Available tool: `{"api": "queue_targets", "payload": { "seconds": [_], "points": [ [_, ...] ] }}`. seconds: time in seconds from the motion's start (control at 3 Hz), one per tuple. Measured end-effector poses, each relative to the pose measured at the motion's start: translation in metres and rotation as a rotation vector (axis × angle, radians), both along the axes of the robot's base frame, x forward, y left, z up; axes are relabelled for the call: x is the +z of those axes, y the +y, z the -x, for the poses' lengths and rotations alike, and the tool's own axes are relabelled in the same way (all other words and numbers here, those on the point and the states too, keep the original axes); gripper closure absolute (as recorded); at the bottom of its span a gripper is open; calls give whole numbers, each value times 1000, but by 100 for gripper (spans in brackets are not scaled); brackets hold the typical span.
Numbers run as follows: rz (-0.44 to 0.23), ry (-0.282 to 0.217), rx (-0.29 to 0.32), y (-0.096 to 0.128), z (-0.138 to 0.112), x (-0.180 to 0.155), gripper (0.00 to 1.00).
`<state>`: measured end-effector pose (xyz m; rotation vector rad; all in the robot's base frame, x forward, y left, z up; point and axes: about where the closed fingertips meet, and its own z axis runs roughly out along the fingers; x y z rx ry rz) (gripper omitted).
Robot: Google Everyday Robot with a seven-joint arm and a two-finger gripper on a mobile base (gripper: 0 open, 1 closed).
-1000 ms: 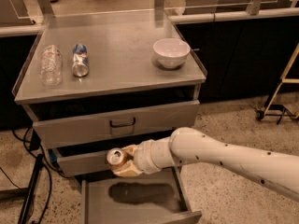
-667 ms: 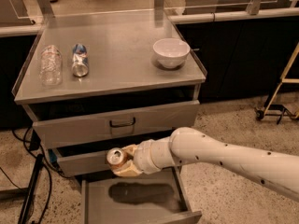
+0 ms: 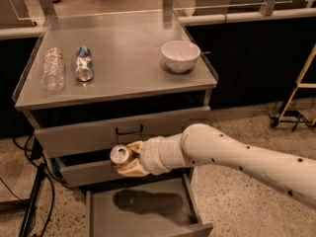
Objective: Pick orange can from bottom drawer and place on counter
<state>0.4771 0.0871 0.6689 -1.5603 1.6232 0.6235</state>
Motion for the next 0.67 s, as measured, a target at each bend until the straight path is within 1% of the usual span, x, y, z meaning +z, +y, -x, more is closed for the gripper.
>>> {"api": "queue_targets", "payload": {
  "seconds": [0.33, 0.67],
  "points": [
    [26, -66, -17, -5, -5, 41, 100],
    [15, -70, -4, -5, -6, 54, 100]
  ]
}}
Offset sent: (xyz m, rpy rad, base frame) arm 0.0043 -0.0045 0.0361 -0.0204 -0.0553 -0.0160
